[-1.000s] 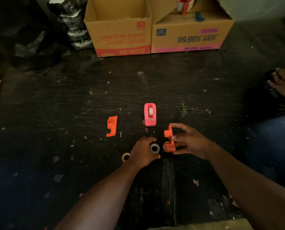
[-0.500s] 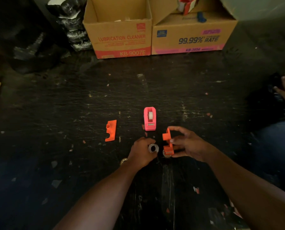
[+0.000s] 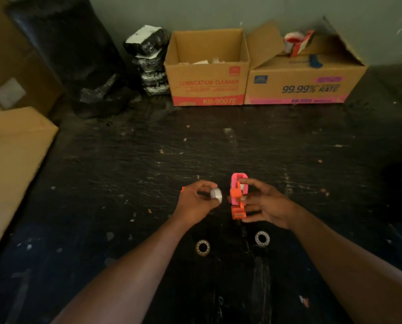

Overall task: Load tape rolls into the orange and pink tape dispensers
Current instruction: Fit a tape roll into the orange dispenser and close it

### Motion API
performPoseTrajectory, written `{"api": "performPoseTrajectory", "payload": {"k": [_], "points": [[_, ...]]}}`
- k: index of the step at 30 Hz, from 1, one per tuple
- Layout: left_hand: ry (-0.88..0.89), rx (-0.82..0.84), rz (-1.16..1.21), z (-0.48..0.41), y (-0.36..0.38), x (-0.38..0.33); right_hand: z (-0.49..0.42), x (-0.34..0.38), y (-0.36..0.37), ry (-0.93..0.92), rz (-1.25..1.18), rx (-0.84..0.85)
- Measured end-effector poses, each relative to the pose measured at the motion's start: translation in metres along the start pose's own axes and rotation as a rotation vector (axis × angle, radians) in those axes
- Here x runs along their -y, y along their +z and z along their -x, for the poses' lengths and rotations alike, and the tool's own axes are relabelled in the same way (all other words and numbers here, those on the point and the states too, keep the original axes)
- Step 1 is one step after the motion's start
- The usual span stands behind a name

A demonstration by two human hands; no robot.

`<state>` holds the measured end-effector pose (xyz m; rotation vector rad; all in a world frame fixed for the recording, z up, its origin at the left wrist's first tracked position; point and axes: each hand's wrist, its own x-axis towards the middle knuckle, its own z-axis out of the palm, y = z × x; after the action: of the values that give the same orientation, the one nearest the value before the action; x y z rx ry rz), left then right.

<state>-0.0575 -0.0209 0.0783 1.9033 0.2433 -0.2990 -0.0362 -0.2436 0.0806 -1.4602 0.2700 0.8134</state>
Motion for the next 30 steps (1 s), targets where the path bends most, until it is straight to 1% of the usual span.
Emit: {"api": "performPoseTrajectory", "payload": {"k": [8,15,26,30], "points": [[-0.118,-0.004,0.241,0.011,-0.021,0.01,-0.009,0.009,0.035,-0.014,0.032,0.051],[-0.146,0.001,0.244,0.01,-0.029,0.015,-0.005,0.008,0.042,-0.02,0.043,0.043],[-0.197,0.107,0.315,0.009,-0.034,0.004,-0.002,0.014,0.046,-0.027,0.067,0.075],[-0.218,0.122,0.347,0.009,-0.035,0.004,-0.003,0.016,0.046,-0.024,0.068,0.077]]}}
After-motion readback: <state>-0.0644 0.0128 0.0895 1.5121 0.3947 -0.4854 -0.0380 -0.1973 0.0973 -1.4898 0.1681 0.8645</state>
